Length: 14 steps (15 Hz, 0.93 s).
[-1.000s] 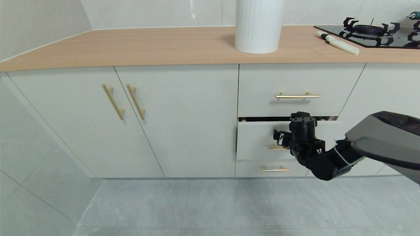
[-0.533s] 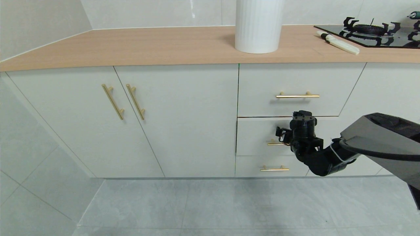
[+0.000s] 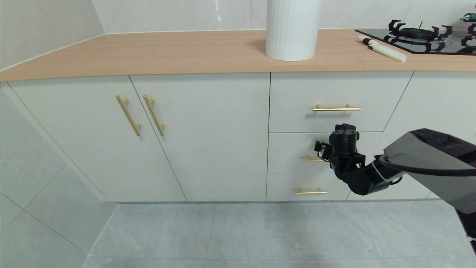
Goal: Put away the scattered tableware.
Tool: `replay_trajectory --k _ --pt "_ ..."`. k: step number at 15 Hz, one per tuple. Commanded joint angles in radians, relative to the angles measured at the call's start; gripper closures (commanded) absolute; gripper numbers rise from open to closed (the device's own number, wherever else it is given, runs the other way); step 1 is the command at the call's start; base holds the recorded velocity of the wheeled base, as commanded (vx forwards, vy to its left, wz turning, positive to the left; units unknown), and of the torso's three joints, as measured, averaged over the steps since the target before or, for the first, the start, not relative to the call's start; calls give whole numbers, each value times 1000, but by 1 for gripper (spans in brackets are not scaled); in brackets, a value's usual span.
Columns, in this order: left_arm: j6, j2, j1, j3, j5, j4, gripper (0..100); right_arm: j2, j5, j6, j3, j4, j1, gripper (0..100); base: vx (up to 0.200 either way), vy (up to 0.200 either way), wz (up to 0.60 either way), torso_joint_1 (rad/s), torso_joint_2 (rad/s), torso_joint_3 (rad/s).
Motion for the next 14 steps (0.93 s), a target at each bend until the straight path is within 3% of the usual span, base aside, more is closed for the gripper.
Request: replay_trajectory --k 1,3,8,11,14 --pt "0 0 0 0 0 0 0 -1 -3 2 -5 -10 -2 0 0 0 0 0 0 0" --pt "0 0 0 0 0 0 0 -27 -3 2 27 -10 0 0 0 0 0 0 0 0" --pt "0 0 0 0 0 0 0 -412 28 -4 427 -10 46 0 0 0 0 0 0 0" --pt "0 0 0 0 0 0 0 -685 -21 -49 594 -9 51 0 0 0 0 0 0 0" --pt "0 0 0 0 0 0 0 -1037 -115 -175 786 -9 63 0 0 0 0 0 0 0"
